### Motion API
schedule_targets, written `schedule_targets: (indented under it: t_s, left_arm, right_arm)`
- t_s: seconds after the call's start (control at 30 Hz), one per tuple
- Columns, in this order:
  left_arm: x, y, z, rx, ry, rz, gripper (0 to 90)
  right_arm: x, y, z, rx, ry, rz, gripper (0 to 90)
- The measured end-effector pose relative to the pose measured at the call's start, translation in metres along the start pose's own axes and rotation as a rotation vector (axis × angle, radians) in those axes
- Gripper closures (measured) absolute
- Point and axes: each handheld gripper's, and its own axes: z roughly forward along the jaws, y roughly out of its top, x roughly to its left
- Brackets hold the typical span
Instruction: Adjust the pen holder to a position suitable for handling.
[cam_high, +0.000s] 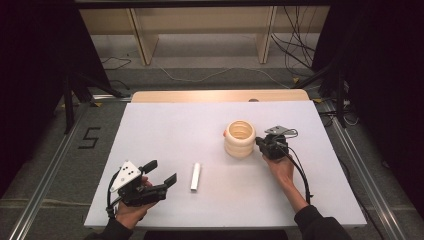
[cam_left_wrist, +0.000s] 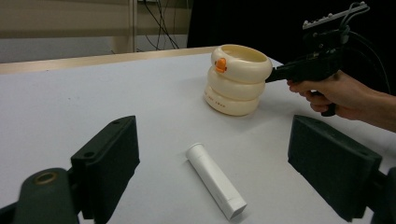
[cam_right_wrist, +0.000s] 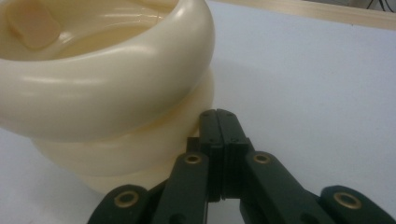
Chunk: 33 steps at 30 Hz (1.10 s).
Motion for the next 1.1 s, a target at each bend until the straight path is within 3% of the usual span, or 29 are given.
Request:
schedule_targets:
  t_s: [0.17,0.47,0.7,0.93,1.1]
  left_arm:
    - [0.0,0.0,0.0,0.009,0.006,0.0,15.6]
    - [0.0,0.0,0.001,0.012,0.013,-0.004,15.6]
    - [0.0,0.0,0.001,0.013,0.018,-0.01,15.6]
    - [-0.001,0.001,0.003,0.029,0.019,-0.016,15.6]
    - [-0.002,0.001,0.005,0.046,0.029,-0.023,15.6]
  right_arm:
    - [-0.002,0.001,-0.002,-0.012,-0.011,0.009,89.9]
    - [-0.01,0.003,-0.014,-0.039,-0.033,0.031,79.7]
    - [-0.01,0.005,-0.031,-0.066,-0.031,0.04,60.9]
    - [-0.007,0.006,-0.044,-0.097,-0.03,0.046,50.3]
    - [0.001,0.007,-0.055,-0.126,-0.003,0.047,41.4]
